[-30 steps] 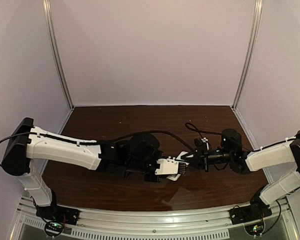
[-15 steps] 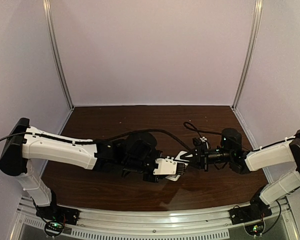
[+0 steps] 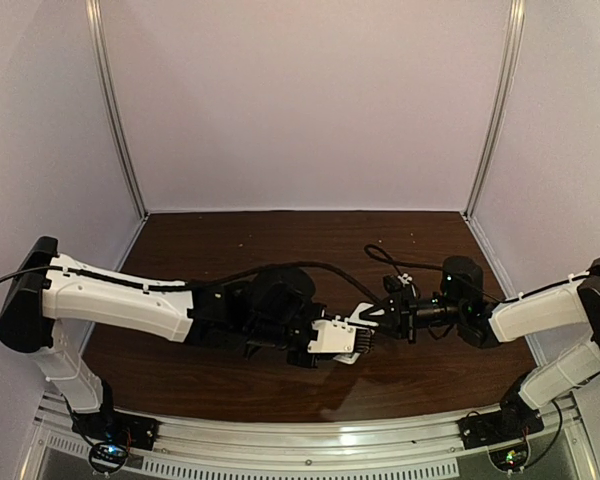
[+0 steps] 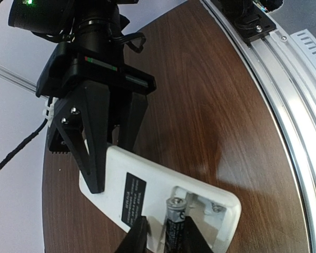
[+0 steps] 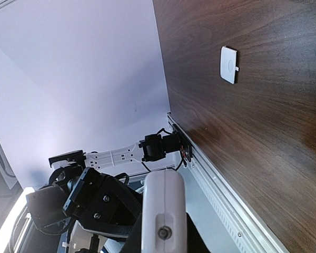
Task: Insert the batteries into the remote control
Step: Place the battery in the battery compartment.
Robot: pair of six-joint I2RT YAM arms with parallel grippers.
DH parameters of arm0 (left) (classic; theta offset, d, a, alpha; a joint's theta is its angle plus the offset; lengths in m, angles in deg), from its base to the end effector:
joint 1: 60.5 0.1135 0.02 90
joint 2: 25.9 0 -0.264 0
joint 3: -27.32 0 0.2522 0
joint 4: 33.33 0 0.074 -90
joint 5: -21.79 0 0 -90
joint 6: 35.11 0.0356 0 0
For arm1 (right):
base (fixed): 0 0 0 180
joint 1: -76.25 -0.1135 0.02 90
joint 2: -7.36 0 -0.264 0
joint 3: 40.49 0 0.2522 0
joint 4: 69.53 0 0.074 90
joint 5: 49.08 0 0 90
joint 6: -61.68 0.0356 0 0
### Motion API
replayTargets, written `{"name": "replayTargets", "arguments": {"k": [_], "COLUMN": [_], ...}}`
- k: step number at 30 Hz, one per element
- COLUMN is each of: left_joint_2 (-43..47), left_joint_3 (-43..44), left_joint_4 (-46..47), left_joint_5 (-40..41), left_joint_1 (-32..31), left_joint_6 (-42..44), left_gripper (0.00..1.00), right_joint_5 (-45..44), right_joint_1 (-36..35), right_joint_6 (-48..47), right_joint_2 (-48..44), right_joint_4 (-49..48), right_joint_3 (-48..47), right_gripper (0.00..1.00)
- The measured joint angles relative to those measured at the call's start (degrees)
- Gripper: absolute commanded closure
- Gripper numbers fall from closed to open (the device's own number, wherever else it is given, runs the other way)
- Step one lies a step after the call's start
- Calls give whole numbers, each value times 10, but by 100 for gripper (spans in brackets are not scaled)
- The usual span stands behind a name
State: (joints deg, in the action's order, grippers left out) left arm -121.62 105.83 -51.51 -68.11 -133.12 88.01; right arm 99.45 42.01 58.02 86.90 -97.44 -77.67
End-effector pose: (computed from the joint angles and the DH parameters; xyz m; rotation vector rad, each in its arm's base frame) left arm 0.1125 -0.3594 0.2381 1.7654 1.3378 -0.3846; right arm 0.1880 0.1647 0.1801 -0.1016 -2.2586 -1.9718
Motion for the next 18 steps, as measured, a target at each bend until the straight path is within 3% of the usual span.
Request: {"name": "replayTargets", "arguments": {"k": [9, 18], "left_joint_2": [6, 16], "left_joint_3": [0, 0], "left_joint_4": [-5, -4], "left_joint_5": [12, 15], "left_joint_1": [-8, -10], "left_joint_6": [9, 10], "left_gripper": [81, 76], "right_joint_5": [7, 16], "right_joint_1": [0, -2], "right_joint_6": [2, 4], "right_joint_2": [3, 5], "right_joint_4": [-6, -21], "right_joint_3": [0, -7], "right_gripper": [100, 100]}}
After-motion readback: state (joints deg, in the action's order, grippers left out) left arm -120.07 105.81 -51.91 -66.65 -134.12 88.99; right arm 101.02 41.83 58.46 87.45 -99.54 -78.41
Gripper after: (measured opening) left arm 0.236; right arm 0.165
